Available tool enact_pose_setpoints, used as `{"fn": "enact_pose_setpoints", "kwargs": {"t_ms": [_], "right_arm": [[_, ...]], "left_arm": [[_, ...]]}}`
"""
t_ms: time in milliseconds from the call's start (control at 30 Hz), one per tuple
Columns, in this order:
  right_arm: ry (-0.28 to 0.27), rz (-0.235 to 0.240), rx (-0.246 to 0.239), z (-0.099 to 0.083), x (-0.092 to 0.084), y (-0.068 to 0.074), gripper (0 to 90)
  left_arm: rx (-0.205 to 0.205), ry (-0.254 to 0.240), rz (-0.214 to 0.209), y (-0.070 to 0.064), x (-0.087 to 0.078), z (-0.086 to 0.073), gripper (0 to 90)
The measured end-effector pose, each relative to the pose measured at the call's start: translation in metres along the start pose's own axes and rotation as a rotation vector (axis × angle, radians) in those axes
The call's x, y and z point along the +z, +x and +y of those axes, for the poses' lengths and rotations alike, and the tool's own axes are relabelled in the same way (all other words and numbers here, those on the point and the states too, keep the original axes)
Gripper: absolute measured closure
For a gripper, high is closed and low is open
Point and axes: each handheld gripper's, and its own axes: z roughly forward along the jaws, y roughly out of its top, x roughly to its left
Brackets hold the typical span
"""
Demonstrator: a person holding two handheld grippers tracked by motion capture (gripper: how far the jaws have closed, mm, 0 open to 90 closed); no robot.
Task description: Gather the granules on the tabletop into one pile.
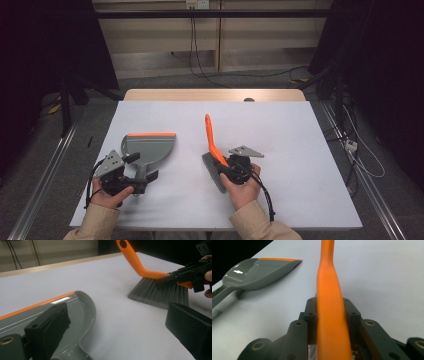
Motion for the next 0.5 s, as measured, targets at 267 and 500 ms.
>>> {"fn": "enact_pose_setpoints", "kwargs": {"t_ms": [267, 500], "right_arm": [[-0.004, -0.008, 0.010, 0.001, -0.003, -0.008, 70.9], [-0.016, 0.022, 0.071, 0.003, -0.004, -0.014, 71.2]], "left_arm": [[-0.001, 0.001, -0.003, -0.001, 0.001, 0.000, 4.8], [0.001, 0.008, -0.007, -0.001, 0.002, 0.000, 4.8]]}}
